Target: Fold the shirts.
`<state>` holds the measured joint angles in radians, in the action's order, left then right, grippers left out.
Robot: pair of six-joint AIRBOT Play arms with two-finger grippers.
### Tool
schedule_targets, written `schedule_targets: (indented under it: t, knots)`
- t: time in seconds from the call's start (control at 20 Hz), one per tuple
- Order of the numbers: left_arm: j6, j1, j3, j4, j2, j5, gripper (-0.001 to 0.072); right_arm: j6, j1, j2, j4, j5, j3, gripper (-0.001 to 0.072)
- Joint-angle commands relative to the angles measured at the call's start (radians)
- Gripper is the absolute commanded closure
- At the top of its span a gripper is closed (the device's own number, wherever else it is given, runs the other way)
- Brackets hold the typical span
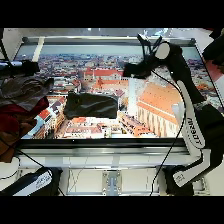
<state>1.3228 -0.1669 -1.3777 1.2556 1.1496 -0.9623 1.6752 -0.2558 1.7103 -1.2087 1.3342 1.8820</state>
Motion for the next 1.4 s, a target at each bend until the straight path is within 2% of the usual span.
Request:
schedule_targets:
  t: [0.0,0.1,0.2,0.35,0.7,1.05,1.25,1.3,1.35]
  knots:
    - [0.000,-0.003,0.003,0.000,0.003,-0.011,0.0698,-0.019,0.123,0.061,0.120,0.121,-0.156,0.0142]
    - [0.000,-0.003,0.004,0.000,0.005,-0.021,0.0699,-0.085,0.131,0.116,0.312,-0.012,-0.262,0.0147]
    - [0.000,-0.003,0.004,0.000,0.005,-0.023,0.0698,-0.161,0.118,0.185,0.482,-0.077,-0.299,0.0148]
    - [0.000,-0.003,0.004,0.000,0.005,-0.023,0.0699,-0.205,0.072,0.256,0.610,-0.147,-0.299,0.0168]
    - [-0.008,-0.003,0.004,0.001,0.005,-0.033,0.0699,-0.201,-0.010,0.304,0.562,-0.192,-0.297,0.0167]
    - [-0.008,-0.003,0.005,0.001,0.005,-0.039,0.0698,-0.187,-0.002,0.315,0.488,-0.032,-0.248,0.0168]
    - [-0.008,-0.003,0.005,0.001,0.005,-0.049,0.0698,-0.165,-0.045,0.316,0.409,-0.066,-0.248,0.0168]
    - [-0.008,-0.003,0.005,0.001,0.005,-0.049,0.0699,-0.165,-0.052,0.316,0.425,-0.091,-0.248,0.0173]
    - [-0.008,-0.003,0.005,0.001,0.005,-0.049,0.0699,-0.167,-0.062,0.317,0.451,-0.111,-0.248,0.0247]
